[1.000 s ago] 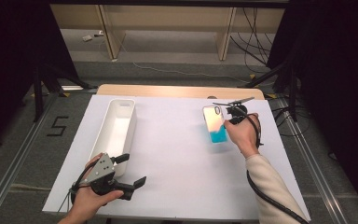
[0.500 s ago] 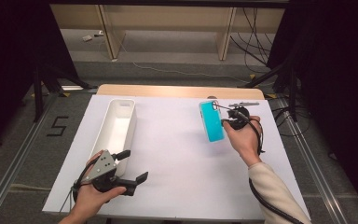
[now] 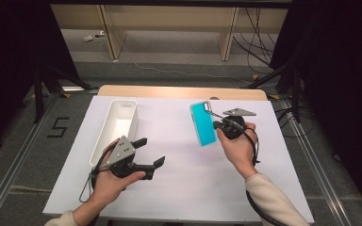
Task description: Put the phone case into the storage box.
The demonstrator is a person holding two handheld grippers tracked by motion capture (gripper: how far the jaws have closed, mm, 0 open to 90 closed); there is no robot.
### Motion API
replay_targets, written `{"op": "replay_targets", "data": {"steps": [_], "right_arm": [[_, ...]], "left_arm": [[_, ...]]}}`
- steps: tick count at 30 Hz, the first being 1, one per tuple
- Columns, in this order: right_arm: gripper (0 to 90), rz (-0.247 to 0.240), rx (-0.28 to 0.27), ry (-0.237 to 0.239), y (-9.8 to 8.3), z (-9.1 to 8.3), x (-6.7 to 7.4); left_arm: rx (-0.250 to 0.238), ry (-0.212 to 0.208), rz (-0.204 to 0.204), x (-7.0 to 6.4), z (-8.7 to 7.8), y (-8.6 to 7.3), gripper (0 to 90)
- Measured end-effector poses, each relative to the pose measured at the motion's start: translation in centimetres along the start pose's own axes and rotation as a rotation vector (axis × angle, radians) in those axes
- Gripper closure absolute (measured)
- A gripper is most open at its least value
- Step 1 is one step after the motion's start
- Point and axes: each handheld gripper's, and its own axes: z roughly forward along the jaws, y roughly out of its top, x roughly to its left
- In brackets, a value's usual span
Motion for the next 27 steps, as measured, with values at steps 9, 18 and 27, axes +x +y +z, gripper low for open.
{"op": "replay_targets", "data": {"steps": [9,18,27], "right_arm": [[89.1,-0.03,-0.046,0.037,0.0,-0.5,2.4],[89.1,-0.052,-0.075,0.051,0.2,-0.8,4.2],[89.1,-0.087,-0.121,0.028,0.5,-1.2,5.0]], "left_arm": [[0.004,0.052,0.018,-0.7,3.1,2.7,22.9],[0.029,0.084,-0.008,-0.8,4.9,3.5,31.7],[0.048,0.09,-0.045,-0.7,5.8,3.2,39.7]]}}
